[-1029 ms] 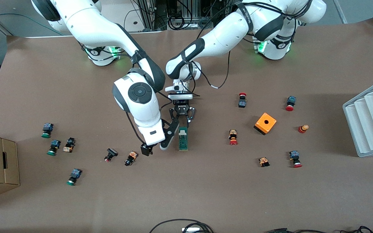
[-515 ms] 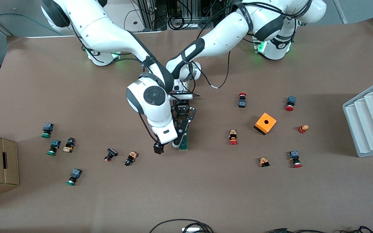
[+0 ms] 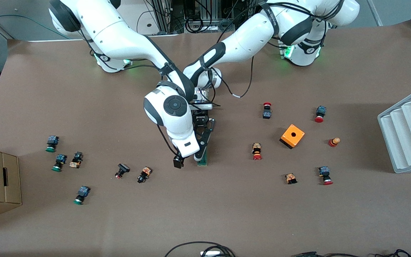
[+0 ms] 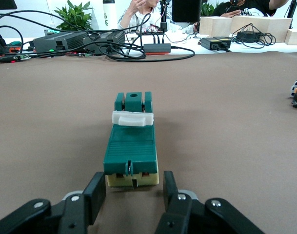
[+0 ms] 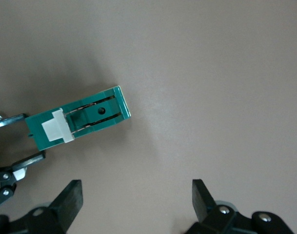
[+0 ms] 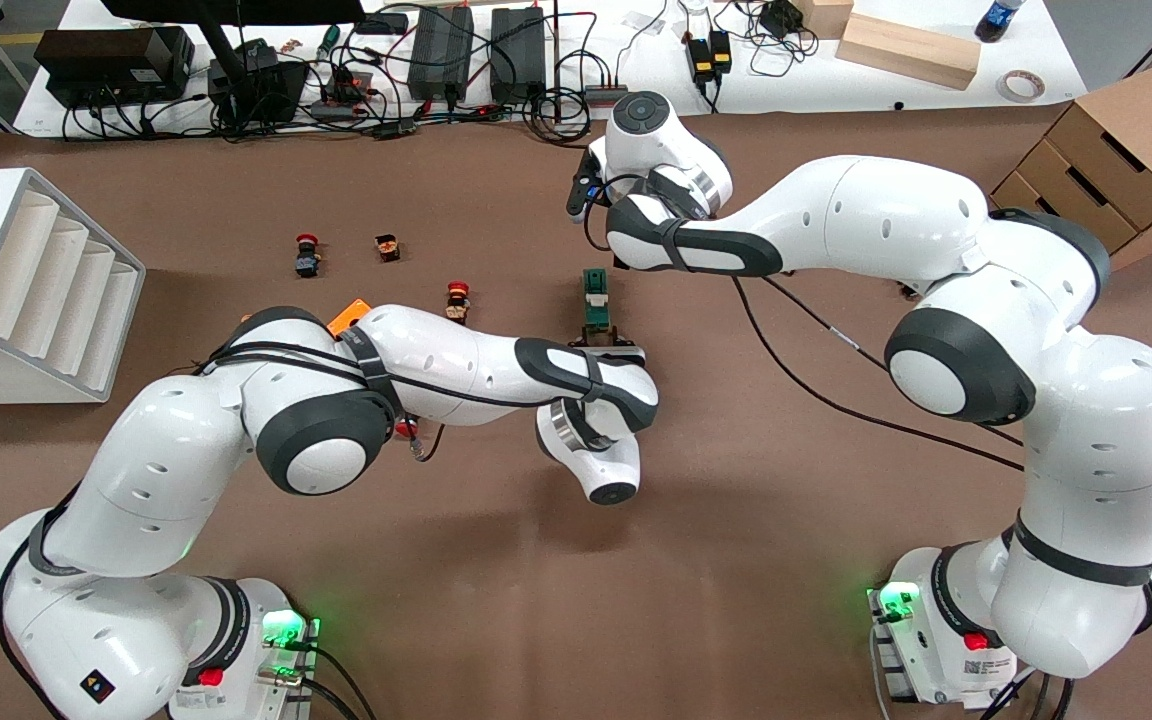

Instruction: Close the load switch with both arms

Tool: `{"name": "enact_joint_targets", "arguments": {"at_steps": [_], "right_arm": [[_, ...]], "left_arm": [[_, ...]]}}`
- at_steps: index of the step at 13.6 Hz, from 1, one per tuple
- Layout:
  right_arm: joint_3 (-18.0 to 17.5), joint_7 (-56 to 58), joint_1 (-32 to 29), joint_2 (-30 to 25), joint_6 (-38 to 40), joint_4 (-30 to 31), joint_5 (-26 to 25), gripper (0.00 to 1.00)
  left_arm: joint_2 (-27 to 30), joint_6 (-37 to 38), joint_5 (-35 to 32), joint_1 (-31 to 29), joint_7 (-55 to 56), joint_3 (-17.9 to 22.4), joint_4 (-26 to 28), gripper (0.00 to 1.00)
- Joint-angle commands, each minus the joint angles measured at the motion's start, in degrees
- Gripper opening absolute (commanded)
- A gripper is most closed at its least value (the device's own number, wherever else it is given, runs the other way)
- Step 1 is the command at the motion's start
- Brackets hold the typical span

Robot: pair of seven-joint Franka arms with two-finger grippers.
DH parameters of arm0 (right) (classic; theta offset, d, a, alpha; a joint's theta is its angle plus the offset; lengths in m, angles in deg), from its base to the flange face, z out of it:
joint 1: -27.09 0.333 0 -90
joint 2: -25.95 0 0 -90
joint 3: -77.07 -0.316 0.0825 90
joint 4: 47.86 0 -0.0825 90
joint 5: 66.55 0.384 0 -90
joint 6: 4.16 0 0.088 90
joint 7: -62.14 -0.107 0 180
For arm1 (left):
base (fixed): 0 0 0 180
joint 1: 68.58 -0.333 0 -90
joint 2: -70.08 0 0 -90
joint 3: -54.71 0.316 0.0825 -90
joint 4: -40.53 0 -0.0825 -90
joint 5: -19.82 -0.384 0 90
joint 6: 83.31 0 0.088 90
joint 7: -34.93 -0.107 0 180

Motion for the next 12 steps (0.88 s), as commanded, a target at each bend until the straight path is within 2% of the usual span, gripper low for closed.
{"name": "enact_joint_targets", "arguments": {"at_steps": [1,12], "right_arm": [[0.2,-0.5,0.3,0.5,-1.0,-0.4,-1.1,1.0],[0.3,-0.6,2.0,0.5,-1.0,-0.4,-0.4,1.0]], "left_arm": [[-1.0,0.2,-0.9,0.8,0.2,0.9,-0.9,0.56],[-0.9,0.2,-0.8,0.9,0.8,0.9,-1.0,0.56]]}}
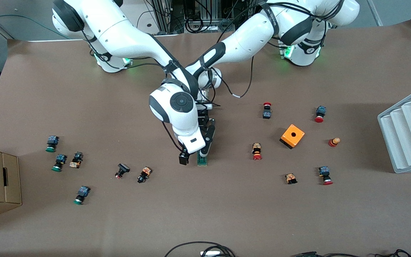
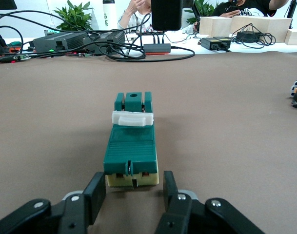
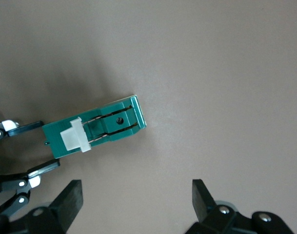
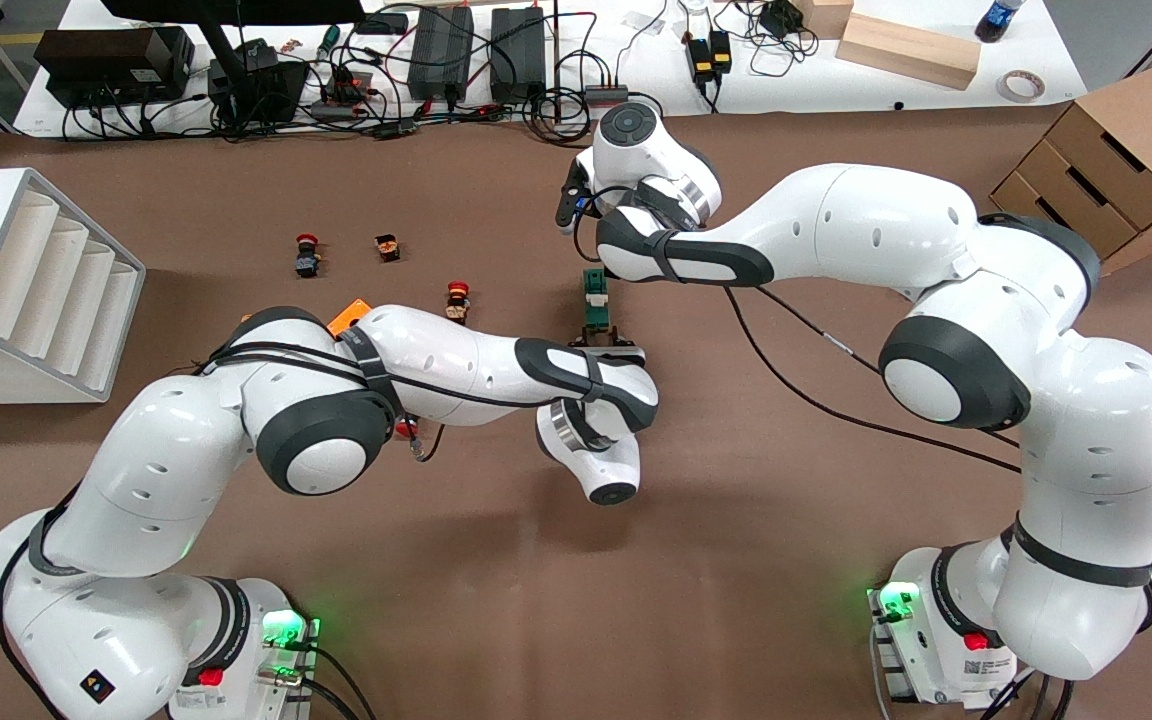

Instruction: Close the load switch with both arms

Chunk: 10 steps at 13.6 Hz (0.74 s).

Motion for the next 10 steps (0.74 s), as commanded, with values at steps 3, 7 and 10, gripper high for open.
{"name": "enact_joint_targets", "arguments": {"at_steps": [3,7,10], "right_arm": [[0.3,-0.4,0.4,0.3,-0.8,-0.5,-0.4,1.0],[0.3,-0.5,0.4,0.5,-0.8,-0.5,-0.4,1.0],[0.3,-0.6,1.2,0.9,-0.8,-0.4,-0.3,1.0]], "left_arm": [[-0.8,0.2,-0.8,0.8,0.7,0.9,-1.1,0.56],[-0.8,0.2,-0.8,0.8,0.9,0.9,-1.0,0.56],[-0.8,0.2,-0.8,0.8,0.8,0.9,-1.0,0.56]]}}
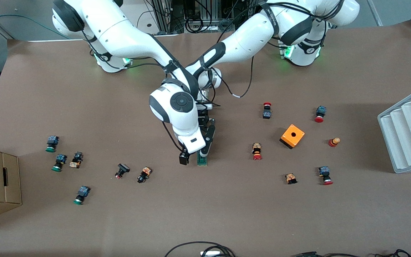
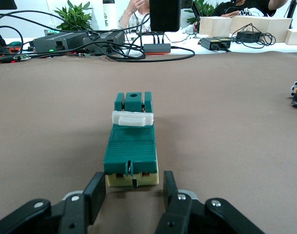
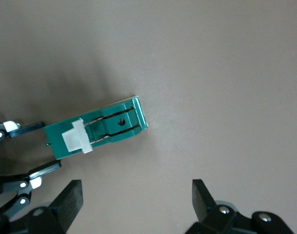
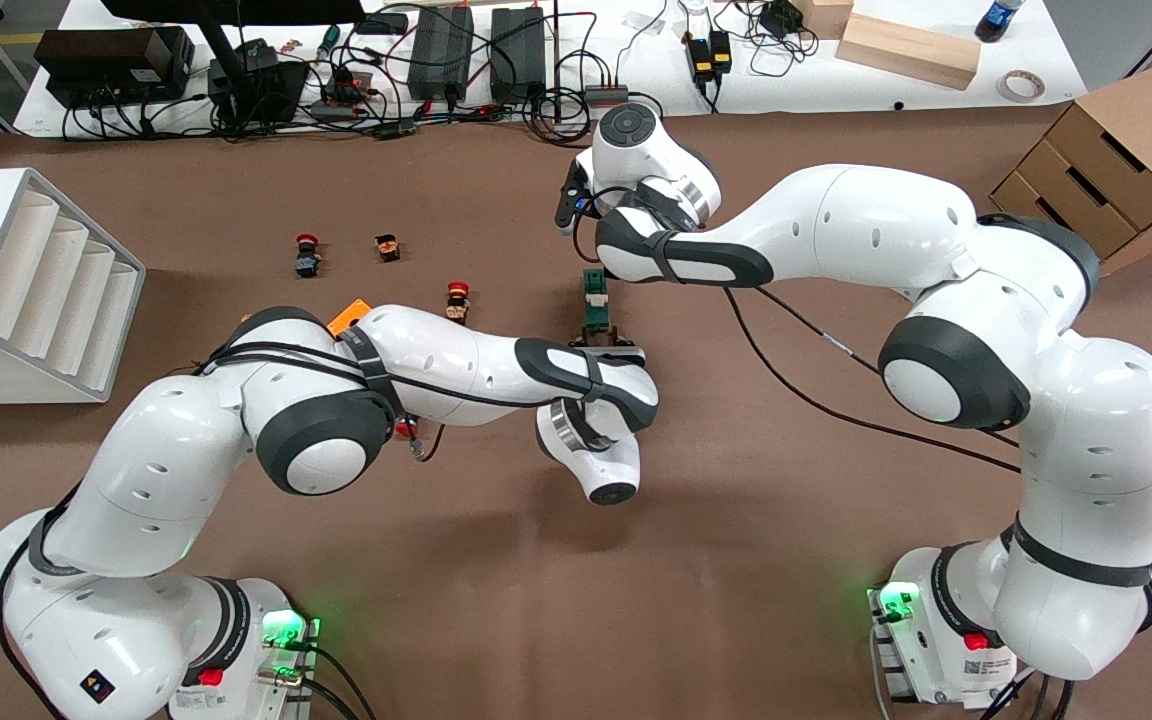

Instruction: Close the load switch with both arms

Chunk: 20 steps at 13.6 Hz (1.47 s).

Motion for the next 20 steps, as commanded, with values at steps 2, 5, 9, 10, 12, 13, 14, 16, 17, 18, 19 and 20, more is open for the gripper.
{"name": "enact_joint_targets", "arguments": {"at_steps": [2,5,9,10,12,13,14,16,17,18,19,20], "right_arm": [[0.4,-0.6,1.3,1.0,-0.7,-0.5,-0.1,1.0],[0.4,-0.5,2.0,1.1,-0.5,-0.3,0.0,1.0],[0.4,-0.5,2.1,2.1,-0.5,-0.3,0.0,1.0],[0.4,-0.5,2.2,2.4,-0.4,-0.1,0.0,1.0],[0.4,-0.3,2.2,2.6,-0.4,0.6,-0.1,1.0],[0.4,-0.4,2.3,2.6,-0.4,0.6,-0.1,1.0],[0.3,-0.5,2.4,2.6,-0.5,0.6,0.0,1.0],[0.3,-0.5,2.5,2.9,-0.9,0.5,0.1,1.0],[0.3,-0.7,2.7,3.4,-1.8,0.5,0.1,1.0],[0.3,-0.8,3.4,3.8,-3.2,0.5,0.4,1.0],[0.4,-1.1,3.9,4.3,-3.7,0.5,1.3,1.0],[0.4,-1.2,4.2,4.8,-4.2,0.4,1.4,1.0]], "left_arm": [[-0.8,0.2,-0.8,0.8,0.8,0.9,-1.0,0.56],[-0.8,0.2,-0.8,0.8,0.9,0.9,-0.9,0.56],[-0.8,0.2,-0.8,0.8,0.9,0.9,-1.0,0.56],[-0.8,0.2,-0.8,0.8,0.9,0.9,-0.9,0.56],[-0.8,0.2,-0.9,0.8,0.8,0.9,-1.0,0.56],[-0.8,0.2,-0.8,0.8,0.8,0.9,-0.9,0.56],[-0.8,0.2,-0.8,0.8,0.8,0.9,-1.0,0.56],[-0.8,0.2,-0.9,0.8,0.8,0.9,-1.0,0.55],[-0.8,0.2,-0.9,0.8,0.9,0.9,-1.0,0.55],[-0.8,0.2,-0.8,0.8,0.9,0.9,-0.9,0.55],[-0.8,0.2,-0.8,0.8,0.9,0.9,-0.9,0.55],[-0.8,0.2,-0.8,0.8,0.9,0.9,-0.9,0.55]]}}
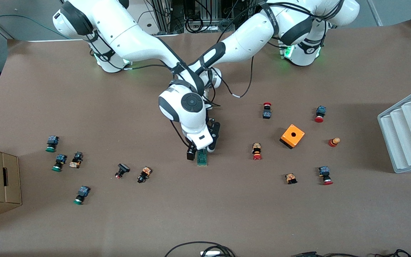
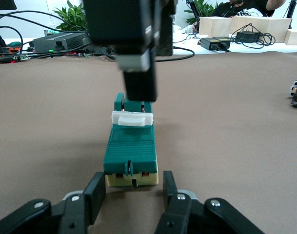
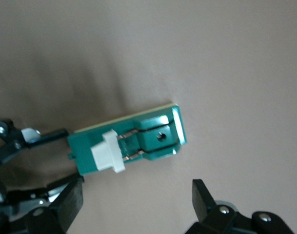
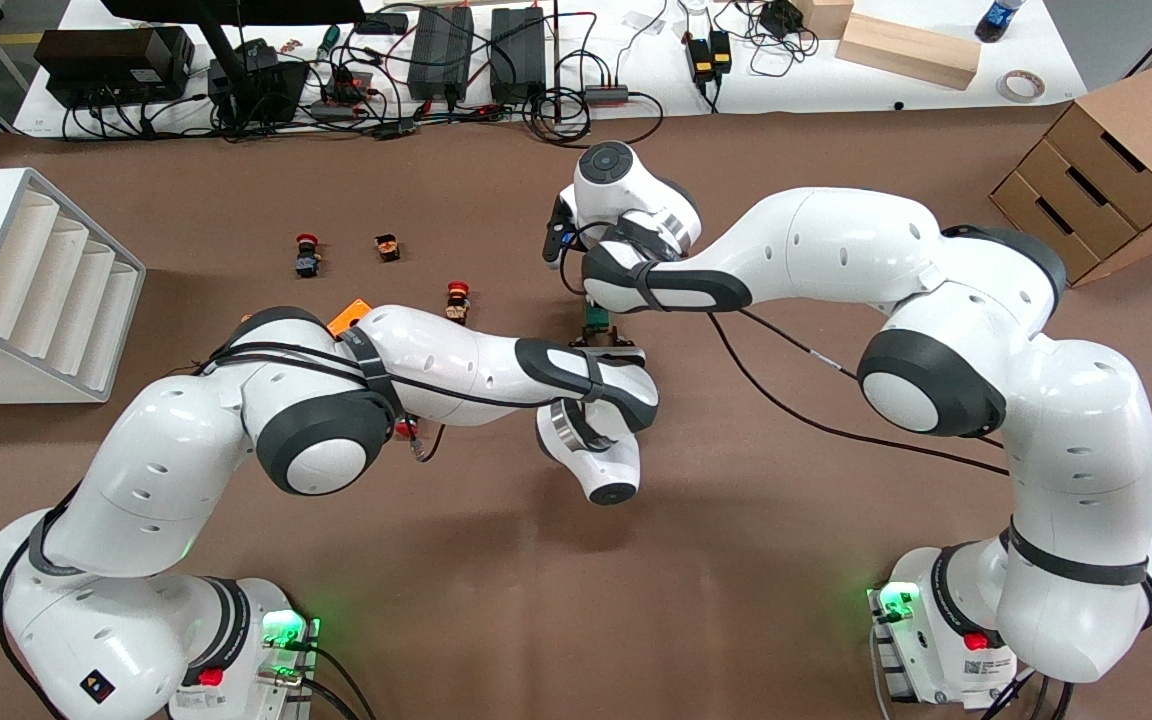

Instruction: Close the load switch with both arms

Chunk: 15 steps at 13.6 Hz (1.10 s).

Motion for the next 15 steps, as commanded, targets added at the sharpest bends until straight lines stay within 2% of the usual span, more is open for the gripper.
{"name": "enact_joint_targets", "arguments": {"at_steps": [1,15], "right_arm": [[0.4,-0.8,1.3,1.6,-2.8,-0.2,1.1,1.0],[0.9,-0.7,0.7,2.8,-4.3,-0.5,1.2,1.0]], "left_arm": [[-0.8,0.2,-0.8,0.8,0.9,0.9,-0.9,0.55],[-0.8,0.2,-0.8,0.8,0.7,0.9,-1.0,0.55]]}}
